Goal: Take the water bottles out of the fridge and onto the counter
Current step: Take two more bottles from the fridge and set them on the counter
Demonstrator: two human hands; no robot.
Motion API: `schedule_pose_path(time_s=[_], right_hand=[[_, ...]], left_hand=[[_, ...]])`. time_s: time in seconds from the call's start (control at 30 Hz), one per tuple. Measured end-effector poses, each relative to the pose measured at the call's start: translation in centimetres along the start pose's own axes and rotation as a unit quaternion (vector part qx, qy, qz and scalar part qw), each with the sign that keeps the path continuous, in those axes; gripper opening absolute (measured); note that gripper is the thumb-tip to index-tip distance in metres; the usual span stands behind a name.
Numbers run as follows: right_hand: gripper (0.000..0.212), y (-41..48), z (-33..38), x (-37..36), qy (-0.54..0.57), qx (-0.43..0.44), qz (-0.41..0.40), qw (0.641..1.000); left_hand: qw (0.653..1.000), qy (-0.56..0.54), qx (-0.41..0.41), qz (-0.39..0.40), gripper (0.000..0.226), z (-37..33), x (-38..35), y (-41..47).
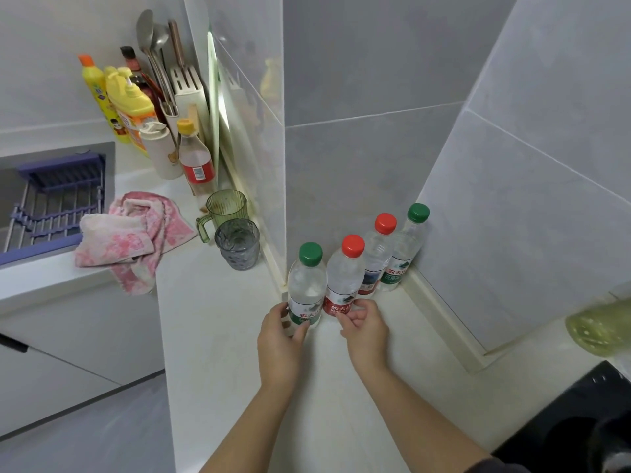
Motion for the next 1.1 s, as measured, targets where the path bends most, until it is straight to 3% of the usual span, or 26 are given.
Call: schedule_pose_path(time_s=[0.4,0.53,0.67,0.9,1.1], right_hand=[[0.035,1.9,-0.1,-0.9,0.023,0.01,0.005,1.0],[0.058,1.5,0.0,-0.1,0.01,0.049,-0.073,0.996],[0.092,1.6,0.1,0.0,0.05,-0.005,-0.036,0.998],[0.094,2.0,0.4,-1.2,0.031,0.0,-0.064,0.997],[0.089,2.5,0.1,-0.1,0.002,0.02,-0.037,0.999]], left_hand=[[1.0,0.006,-0.01,0.006,0.051,-0.1,-0.3,1.3],[1.0,-0.005,0.0,0.003,0.052,-0.2,-0.5,1.1],[1.0,0.003,0.001,0.002,0.051,-0.3,-0.6,1.3],[1.0,0.01,-0.004,-0.002,0.05,-0.3,-0.6,1.3],[1.0,0.02,-0.011,0.003,0.046,-0.2,-0.6,1.3]])
Point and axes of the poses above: each hand's wrist, its own y-axis towards the middle knuckle, its own x-axis out of the back of the hand, z = x × y, the point moved 2 cm from there along y, towards the middle knuckle, and after that the axes turned 4 degrees about -x, right-handed, at the moved point
